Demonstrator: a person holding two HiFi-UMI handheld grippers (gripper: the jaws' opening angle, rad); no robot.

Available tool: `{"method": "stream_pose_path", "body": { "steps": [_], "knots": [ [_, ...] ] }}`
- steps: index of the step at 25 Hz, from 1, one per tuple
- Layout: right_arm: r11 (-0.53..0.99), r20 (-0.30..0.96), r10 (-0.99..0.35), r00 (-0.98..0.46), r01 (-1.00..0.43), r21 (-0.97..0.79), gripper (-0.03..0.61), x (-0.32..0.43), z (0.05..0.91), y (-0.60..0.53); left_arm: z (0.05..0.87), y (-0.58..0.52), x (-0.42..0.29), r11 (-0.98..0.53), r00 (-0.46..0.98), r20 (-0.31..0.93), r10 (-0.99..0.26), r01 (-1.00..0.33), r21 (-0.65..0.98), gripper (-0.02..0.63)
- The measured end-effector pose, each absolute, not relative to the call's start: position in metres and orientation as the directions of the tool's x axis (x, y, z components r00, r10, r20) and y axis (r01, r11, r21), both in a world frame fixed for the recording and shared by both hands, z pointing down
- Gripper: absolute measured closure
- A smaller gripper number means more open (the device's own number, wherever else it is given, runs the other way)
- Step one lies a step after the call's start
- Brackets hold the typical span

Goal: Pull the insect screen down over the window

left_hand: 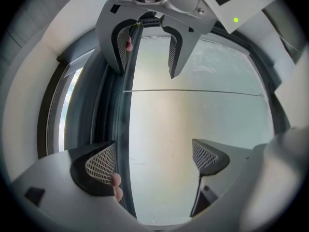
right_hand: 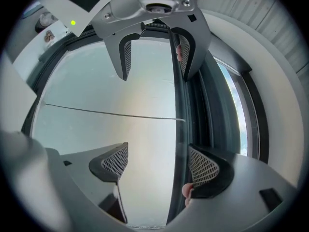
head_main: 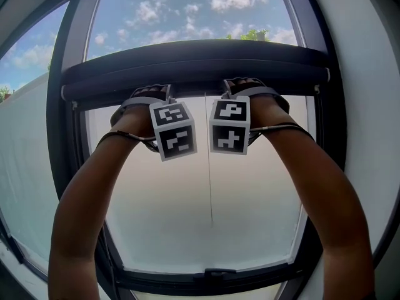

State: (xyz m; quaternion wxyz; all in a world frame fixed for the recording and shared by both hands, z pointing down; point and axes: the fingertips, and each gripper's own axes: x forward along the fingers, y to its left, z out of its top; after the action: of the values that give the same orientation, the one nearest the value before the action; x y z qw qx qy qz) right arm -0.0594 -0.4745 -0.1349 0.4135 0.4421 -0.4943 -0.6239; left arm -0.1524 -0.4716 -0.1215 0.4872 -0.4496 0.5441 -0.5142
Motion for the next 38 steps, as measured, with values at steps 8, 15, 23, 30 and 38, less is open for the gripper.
{"method": "stream_pose_path", "body": {
  "steps": [8, 15, 23, 30, 38],
  "knots": [
    [-0.066, -0.041, -0.966, -0.253, 0.09, 0.994, 0.21, -0.059, -0.111, -0.467, -0.092, -0.462, -0.153, -0.058, -0.12, 0.056, -0.991, 0.012, -0.998, 0.12],
    [-0.011, 0.015, -0.969, -0.246, 0.104, 0.994, 0.21, -0.057, -0.098, -0.456, -0.078, -0.449, -0.15, -0.121, -0.095, 0.12, -0.988, 0.005, -0.993, 0.121],
    [0.042, 0.068, -0.973, -0.221, 0.123, 0.992, 0.212, -0.056, -0.076, -0.451, -0.055, -0.443, -0.151, -0.199, -0.091, 0.198, -0.976, -0.001, -0.98, 0.126],
    [0.067, 0.097, -0.977, -0.189, 0.161, 0.985, 0.212, -0.053, -0.048, -0.452, -0.027, -0.441, -0.15, -0.249, -0.075, 0.248, -0.966, 0.004, -0.969, 0.127],
    [0.096, 0.124, -0.976, -0.18, 0.155, 0.983, 0.212, -0.051, -0.037, -0.45, -0.016, -0.439, -0.149, -0.265, -0.084, 0.264, -0.961, 0.009, -0.964, 0.127]
  ]
}}
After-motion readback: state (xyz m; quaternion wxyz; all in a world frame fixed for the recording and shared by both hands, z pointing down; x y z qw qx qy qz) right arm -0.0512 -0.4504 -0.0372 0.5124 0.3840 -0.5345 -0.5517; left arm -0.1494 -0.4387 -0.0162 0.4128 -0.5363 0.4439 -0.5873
